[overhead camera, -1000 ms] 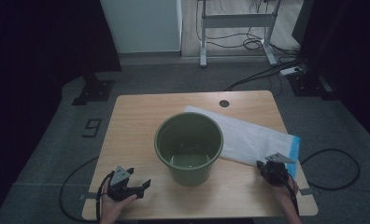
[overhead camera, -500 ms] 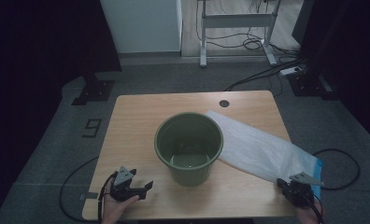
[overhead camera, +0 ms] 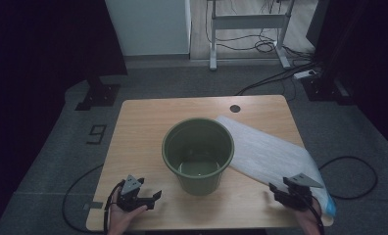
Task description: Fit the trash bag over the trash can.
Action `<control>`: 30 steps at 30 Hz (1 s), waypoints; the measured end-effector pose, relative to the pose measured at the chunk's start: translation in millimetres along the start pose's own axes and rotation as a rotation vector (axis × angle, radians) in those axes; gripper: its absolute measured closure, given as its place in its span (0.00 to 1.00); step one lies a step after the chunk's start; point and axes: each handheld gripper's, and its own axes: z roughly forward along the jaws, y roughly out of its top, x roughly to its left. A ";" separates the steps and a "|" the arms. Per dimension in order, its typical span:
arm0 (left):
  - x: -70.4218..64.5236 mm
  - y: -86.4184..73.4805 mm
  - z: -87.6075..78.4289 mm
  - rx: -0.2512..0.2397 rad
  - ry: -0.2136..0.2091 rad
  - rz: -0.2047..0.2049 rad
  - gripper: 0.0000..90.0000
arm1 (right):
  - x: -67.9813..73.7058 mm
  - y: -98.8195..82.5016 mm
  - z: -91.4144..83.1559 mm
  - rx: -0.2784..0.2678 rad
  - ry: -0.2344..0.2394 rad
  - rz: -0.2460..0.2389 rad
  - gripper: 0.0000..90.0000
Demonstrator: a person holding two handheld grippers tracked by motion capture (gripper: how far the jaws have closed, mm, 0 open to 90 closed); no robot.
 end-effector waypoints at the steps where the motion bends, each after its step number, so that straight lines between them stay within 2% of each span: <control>1: 0.0 -0.1 -0.1 0.000 0.000 0.000 0.13 | 6.9 4.8 5.6 0.000 0.005 -0.019 0.35; 4: 0.6 -0.4 -0.2 0.000 0.000 -0.001 0.13 | 27.8 20.8 26.7 -0.001 0.042 -0.056 0.27; 8: 1.4 -1.0 -0.3 0.000 -0.001 0.001 0.14 | 47.2 37.1 56.7 0.025 0.068 -0.091 0.24; 11: 2.9 -1.7 -1.6 -0.003 0.001 -0.002 0.13 | 60.5 45.7 77.4 0.056 0.065 -0.117 0.22; 14: 5.7 -2.9 -3.0 -0.006 0.002 -0.009 0.14 | 64.4 51.0 92.3 0.082 0.035 -0.123 0.24; 17: 8.3 -3.8 -4.0 -0.010 0.004 -0.017 0.14 | 60.6 53.6 100.0 0.095 0.024 -0.093 0.26; 20: 9.5 -4.2 -3.5 -0.011 0.004 -0.023 0.14 | 55.7 55.1 100.9 0.091 0.008 -0.064 0.37; 25: 7.5 -4.3 -2.8 -0.003 0.003 -0.014 0.14 | 46.1 55.2 98.9 0.068 -0.017 -0.047 0.69; 28: 7.1 -3.8 -3.0 -0.003 0.005 -0.011 0.14 | 42.6 56.6 97.3 0.081 -0.033 -0.057 0.94; 30: 7.5 -3.7 -2.9 -0.004 0.005 -0.012 0.14 | 40.7 57.0 97.0 0.086 -0.048 -0.072 0.99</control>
